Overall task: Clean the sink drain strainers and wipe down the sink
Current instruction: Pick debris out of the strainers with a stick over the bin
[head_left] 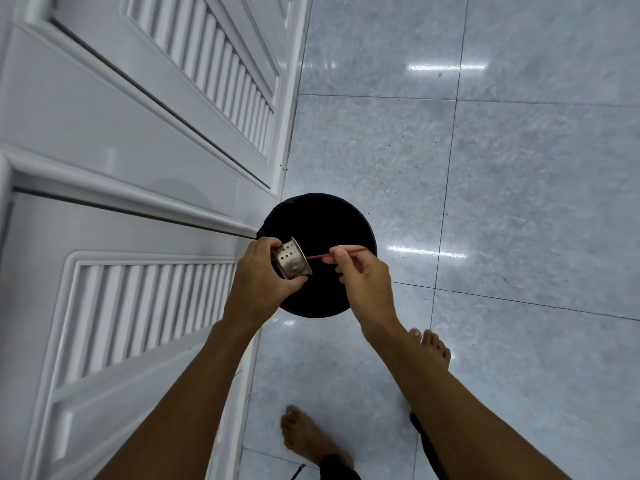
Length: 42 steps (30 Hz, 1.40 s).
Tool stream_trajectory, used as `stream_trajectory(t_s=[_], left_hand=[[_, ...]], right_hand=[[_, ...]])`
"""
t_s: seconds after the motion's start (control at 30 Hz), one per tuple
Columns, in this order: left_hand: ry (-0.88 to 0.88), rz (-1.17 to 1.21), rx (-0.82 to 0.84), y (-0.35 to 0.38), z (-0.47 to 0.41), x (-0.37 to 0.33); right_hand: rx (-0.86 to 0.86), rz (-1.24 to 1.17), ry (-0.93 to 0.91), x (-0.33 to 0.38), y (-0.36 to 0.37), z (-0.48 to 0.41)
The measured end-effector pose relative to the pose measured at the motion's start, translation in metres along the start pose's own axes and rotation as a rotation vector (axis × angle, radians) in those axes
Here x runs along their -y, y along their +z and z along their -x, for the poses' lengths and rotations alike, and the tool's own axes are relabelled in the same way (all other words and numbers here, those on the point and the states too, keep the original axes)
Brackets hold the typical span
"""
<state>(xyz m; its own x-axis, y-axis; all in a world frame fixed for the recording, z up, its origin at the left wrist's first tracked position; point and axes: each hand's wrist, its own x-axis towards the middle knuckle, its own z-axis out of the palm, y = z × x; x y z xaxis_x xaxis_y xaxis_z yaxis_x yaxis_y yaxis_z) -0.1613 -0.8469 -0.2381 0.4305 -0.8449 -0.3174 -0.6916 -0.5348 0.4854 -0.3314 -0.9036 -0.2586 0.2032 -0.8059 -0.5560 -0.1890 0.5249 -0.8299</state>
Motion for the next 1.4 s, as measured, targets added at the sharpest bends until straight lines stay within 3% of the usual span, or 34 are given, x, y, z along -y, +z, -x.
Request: stream_trajectory(t_s=[0.13, 0.3, 0.37, 0.47, 0.6, 0.7, 0.77, 0.9, 1.0, 1.07, 1.2, 1.3, 1.4], left_hand=[[0.011, 0.101, -0.05, -0.006, 0.0, 0.003], [0.052, 0.041, 0.007, -0.01, 0.003, 0.006], [0.027, 0.018, 0.019, -0.008, 0.004, 0.003], [0.035, -0.008, 0.056, -0.005, 0.003, 0.0], [-0.016, -0.046, 0.088, -0.005, 0.005, 0.005], [-0.047, -0.06, 0.088, -0.005, 0.003, 0.007], [-0.03, -0.055, 0.104, -0.001, 0.003, 0.004], [-0.066, -0.048, 0.105, 0.004, 0.005, 0.004], [-0.081, -0.04, 0.089, 0.004, 0.004, 0.004], [-0.066, -0.041, 0.1, 0.005, 0.005, 0.002], [-0.085, -0.048, 0.112, 0.006, 0.007, -0.001], [-0.104, -0.06, 0.085, 0.005, 0.006, 0.002], [-0.089, -0.071, 0.082, 0.009, 0.008, 0.001]], right_hand=[[0.084, -0.024, -0.024, -0.002, -0.007, 0.006], [-0.1, 0.238, -0.156, -0.01, -0.014, 0.009], [-0.118, 0.173, -0.141, -0.009, -0.009, 0.009], [-0.014, 0.148, -0.1, -0.013, 0.0, 0.013], [-0.158, 0.165, 0.007, -0.021, -0.004, 0.01], [-0.028, 0.058, 0.032, -0.023, -0.005, 0.01], [0.035, 0.132, 0.001, -0.026, -0.001, 0.014], [-0.21, 0.218, -0.007, -0.026, -0.004, 0.009], [-0.075, 0.104, -0.038, -0.02, -0.002, 0.012], [-0.01, 0.184, -0.052, -0.022, -0.001, 0.016], [-0.226, 0.214, 0.003, -0.023, -0.01, 0.009], [-0.103, 0.148, -0.015, -0.018, -0.004, 0.01], [-0.055, 0.265, -0.032, -0.025, 0.003, 0.013]])
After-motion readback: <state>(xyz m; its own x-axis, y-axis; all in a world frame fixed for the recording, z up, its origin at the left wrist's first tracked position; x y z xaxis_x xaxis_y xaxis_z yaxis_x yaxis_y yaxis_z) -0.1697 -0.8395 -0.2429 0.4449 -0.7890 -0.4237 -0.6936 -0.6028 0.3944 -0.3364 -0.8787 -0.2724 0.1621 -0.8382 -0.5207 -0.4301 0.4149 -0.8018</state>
